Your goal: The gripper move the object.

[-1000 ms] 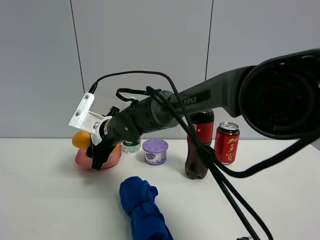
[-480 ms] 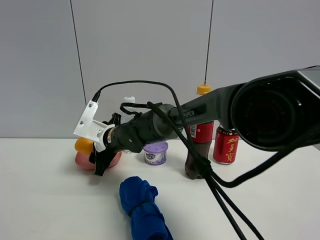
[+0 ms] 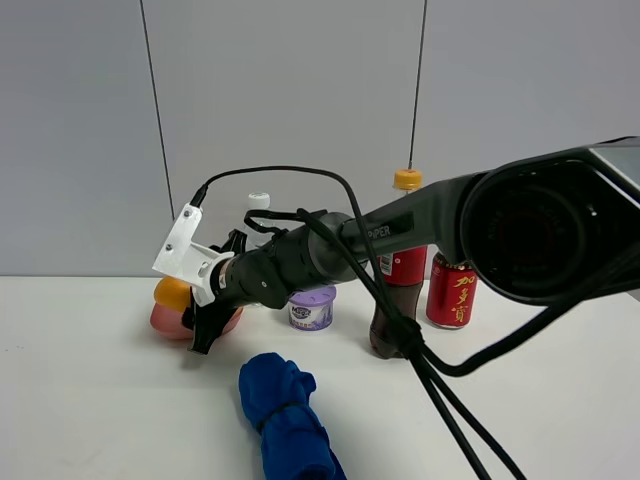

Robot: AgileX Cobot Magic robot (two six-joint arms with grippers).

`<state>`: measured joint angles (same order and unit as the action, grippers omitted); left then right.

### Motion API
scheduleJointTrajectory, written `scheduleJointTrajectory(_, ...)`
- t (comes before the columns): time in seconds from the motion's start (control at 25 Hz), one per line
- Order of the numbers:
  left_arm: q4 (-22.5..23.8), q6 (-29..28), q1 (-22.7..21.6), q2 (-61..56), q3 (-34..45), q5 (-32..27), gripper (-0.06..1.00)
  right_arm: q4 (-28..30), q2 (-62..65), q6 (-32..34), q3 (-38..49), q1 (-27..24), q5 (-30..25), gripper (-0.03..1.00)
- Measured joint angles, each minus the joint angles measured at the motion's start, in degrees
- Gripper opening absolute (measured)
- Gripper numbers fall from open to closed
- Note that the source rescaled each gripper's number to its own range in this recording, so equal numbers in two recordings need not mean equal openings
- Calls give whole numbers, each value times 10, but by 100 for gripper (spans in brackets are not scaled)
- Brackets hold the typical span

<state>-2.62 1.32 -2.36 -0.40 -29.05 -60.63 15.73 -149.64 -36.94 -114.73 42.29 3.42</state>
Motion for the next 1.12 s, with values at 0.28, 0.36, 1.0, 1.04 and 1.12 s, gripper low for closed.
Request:
scheduleJointTrajectory(0.28, 0, 0, 0, 0, 0, 0, 100, -21, 0, 0, 0, 0, 14, 14)
scheduleJointTrajectory(0.36, 0, 0, 0, 0, 0, 0, 100, -33, 0, 0, 0, 0, 16, 25)
scheduleJointTrajectory(1.0, 0, 0, 0, 0, 0, 0, 100, -72, 154, 53, 0, 0, -91, 36)
scheduleJointTrajectory(1.04, 0, 0, 0, 0, 0, 0, 100, -88, 179, 76, 0, 0, -110, 37)
scheduleJointTrajectory(1.12, 0, 0, 0, 0, 0, 0, 100, -112, 238, 116, 0, 0, -148, 43)
